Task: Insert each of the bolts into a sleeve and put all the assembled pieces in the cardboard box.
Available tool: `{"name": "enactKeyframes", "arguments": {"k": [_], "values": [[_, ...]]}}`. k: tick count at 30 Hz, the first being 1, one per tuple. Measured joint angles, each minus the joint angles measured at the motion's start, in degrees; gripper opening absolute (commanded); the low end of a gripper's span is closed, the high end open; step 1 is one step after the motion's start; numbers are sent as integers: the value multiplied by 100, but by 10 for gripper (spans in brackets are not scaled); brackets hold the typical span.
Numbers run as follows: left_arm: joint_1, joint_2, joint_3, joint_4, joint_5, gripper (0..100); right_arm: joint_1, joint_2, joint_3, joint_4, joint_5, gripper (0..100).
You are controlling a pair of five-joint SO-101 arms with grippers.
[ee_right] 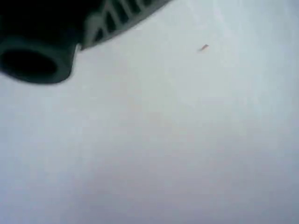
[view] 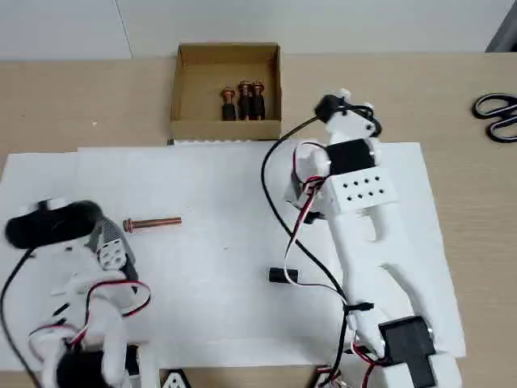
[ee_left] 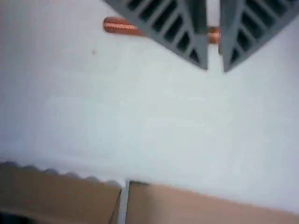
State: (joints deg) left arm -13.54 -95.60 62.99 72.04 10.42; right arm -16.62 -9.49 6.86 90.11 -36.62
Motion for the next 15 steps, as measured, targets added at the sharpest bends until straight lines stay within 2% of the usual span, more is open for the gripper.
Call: {"name": "enactKeyframes", "arguments": {"k": [15], "values": [[0,3086,-4044,1653,1477,6,167,-35,1873,26,9,3]]}}
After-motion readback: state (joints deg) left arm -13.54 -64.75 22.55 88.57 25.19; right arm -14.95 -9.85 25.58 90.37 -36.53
